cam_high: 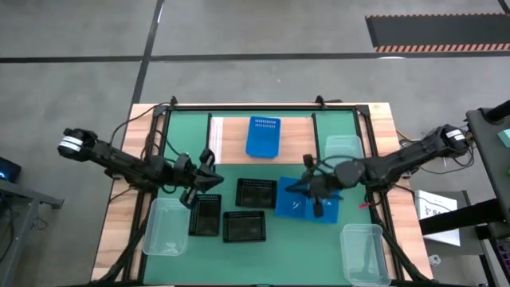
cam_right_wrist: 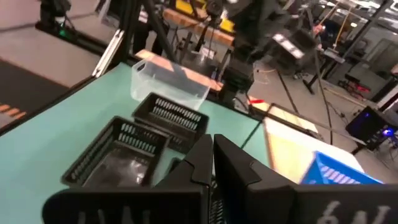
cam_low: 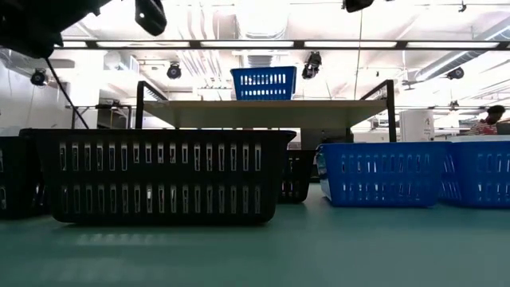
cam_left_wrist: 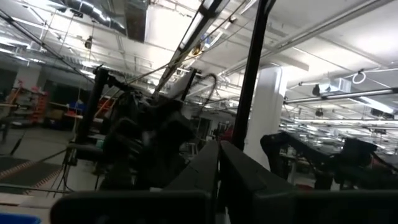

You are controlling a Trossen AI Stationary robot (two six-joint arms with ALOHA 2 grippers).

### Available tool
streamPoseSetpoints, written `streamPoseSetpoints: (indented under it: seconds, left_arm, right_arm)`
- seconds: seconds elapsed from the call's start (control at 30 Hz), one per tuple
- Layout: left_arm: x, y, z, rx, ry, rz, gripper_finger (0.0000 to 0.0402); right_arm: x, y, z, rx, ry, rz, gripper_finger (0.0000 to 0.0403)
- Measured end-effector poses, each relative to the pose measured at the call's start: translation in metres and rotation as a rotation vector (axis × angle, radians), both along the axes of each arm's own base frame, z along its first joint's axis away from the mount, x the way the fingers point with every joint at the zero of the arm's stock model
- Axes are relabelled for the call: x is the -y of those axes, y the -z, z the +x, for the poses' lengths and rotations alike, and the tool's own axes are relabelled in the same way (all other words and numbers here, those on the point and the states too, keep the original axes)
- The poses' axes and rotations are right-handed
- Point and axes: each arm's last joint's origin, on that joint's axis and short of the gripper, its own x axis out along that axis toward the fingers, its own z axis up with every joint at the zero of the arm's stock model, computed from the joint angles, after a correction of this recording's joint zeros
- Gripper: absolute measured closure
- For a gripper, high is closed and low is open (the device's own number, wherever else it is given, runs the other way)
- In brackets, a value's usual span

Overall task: Stack baskets on shelf by color
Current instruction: Put the middle transparent bin on the shelf

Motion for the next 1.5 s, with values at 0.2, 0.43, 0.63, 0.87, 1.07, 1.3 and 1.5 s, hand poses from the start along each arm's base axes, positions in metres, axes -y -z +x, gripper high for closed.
streamPoseSetpoints:
  seconds: [0.2, 0.43, 0.63, 0.87, 1.07, 1.3, 1.5]
  left_arm:
    - [0.007, -0.007, 0.012, 0.004, 0.021, -0.003, 0.0402]
    - [0.020, -0.014, 0.028, 0.004, 0.055, -0.002, 0.0402]
    - [0.025, -0.019, 0.040, 0.007, 0.062, -0.001, 0.0402]
    - [0.027, -0.023, 0.047, 0.013, 0.062, -0.001, 0.0402]
    - [0.027, -0.020, 0.048, -0.002, 0.060, 0.005, 0.0402]
    - [0.029, -0.020, 0.052, -0.005, 0.064, -0.001, 0.0402]
    - [0.041, -0.027, 0.054, -0.055, 0.178, -0.135, 0.0402]
  right_arm:
    - [0.026, 0.017, -0.014, 0.037, 0.038, 0.028, 0.0394]
    - [0.032, 0.025, -0.038, 0.167, 0.043, 0.030, 0.0394]
    - [0.035, 0.029, -0.055, 0.207, 0.041, 0.001, 0.0394]
    - [0.039, 0.037, -0.078, 0.263, 0.041, -0.025, 0.0394]
    - [0.043, 0.040, -0.096, 0.329, 0.051, -0.016, 0.0394]
    - [0.046, 0.036, -0.114, 0.420, 0.056, 0.029, 0.0394]
    - [0.047, 0.032, -0.119, 0.452, 0.057, 0.054, 0.0394]
